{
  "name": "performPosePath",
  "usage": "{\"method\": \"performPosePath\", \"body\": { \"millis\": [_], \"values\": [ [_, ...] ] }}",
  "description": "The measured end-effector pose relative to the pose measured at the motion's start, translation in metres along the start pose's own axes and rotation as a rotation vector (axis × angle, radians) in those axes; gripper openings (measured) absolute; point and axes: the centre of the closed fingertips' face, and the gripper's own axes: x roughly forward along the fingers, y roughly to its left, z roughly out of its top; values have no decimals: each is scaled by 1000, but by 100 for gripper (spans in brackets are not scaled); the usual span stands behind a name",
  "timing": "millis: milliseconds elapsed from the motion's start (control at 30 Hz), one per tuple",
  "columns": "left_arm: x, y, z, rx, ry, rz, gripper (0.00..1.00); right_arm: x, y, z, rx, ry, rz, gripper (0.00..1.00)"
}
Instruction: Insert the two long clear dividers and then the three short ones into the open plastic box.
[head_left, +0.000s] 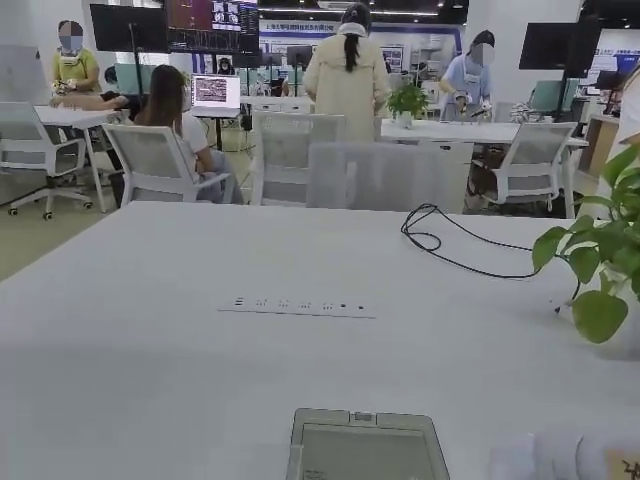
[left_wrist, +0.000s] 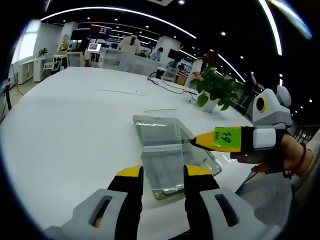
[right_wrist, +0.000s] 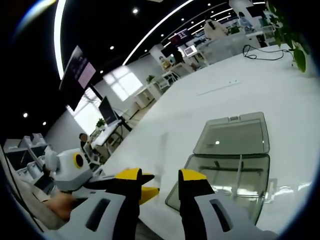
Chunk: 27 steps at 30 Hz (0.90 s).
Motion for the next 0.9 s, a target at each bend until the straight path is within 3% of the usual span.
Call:
{"method": "performPosePath", "body": {
  "millis": [233,400,600,900],
  "values": [
    [2,-21,4,-36,-21,-69,30,4,-1,0,5,-12,-7,24],
    [2,-29,4,-81,-17,-99,30,5,-3,2,23,-33,-13,17],
    [1,-36,5,-115,-18,-127,30,4,-5,0,57,-34,-14,8],
    [0,-38,6,-135,-18,-126,30,2,-3,2,91,-43,-10,7]
  ]
}}
